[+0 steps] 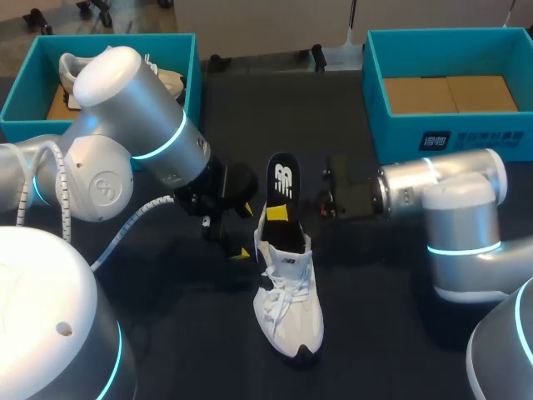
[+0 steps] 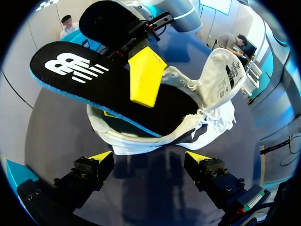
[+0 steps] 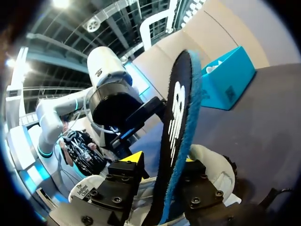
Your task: Take the shoe out of the shoebox, open the shoe tongue, remove and reinsert the insole, then place the shoe into the shoebox
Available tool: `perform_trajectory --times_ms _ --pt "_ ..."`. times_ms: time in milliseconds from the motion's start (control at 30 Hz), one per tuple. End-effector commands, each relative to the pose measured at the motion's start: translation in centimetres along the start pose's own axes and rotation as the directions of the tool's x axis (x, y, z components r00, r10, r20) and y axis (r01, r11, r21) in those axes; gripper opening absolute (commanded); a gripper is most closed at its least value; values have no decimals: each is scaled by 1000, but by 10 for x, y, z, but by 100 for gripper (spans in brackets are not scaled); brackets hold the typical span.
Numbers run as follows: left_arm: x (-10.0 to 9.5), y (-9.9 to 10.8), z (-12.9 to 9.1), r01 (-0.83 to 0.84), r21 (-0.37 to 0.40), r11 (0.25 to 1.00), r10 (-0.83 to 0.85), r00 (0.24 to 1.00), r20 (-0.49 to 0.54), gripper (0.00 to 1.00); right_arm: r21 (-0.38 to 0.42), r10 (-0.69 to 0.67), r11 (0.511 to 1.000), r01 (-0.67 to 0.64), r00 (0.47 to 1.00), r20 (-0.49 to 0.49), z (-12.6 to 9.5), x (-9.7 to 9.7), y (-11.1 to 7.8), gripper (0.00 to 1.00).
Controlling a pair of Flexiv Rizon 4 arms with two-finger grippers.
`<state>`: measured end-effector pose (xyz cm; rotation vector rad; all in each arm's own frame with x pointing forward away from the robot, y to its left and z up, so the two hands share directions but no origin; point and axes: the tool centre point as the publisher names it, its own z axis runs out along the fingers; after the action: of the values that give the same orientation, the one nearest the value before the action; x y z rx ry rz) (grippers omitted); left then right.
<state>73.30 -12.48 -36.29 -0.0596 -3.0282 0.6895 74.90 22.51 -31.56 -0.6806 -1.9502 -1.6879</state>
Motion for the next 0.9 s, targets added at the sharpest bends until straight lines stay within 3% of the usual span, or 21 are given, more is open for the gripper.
perform_trajectory --times_ms 33,67,100,267,633,833,900 --pt "0 1 0 -1 1 1000 1 1000 -1 100 -27 -2 1000 2 1000 15 -1 2 0 14" --pt "0 1 0 -1 1 1000 1 1000 -1 100 -33 2 999 -1 1000 15 -1 3 0 1" --pt "0 1 0 -1 1 1000 1 1000 -1 100 -33 13 999 -12 1000 22 -1 2 1 0" --pt "0 1 0 -1 1 1000 1 1000 -1 100 -7 53 999 -53 998 29 3 -2 -5 0" --pt "0 1 0 -1 1 1000 1 1000 -1 100 17 201 979 -202 978 56 2 -2 -47 0" --pt "0 1 0 -1 1 1000 1 1000 -1 100 16 165 986 -165 985 42 1 6 -51 0" --pt "0 1 0 -1 1 1000 1 1000 -1 100 17 141 990 -142 989 44 2 8 -46 17"
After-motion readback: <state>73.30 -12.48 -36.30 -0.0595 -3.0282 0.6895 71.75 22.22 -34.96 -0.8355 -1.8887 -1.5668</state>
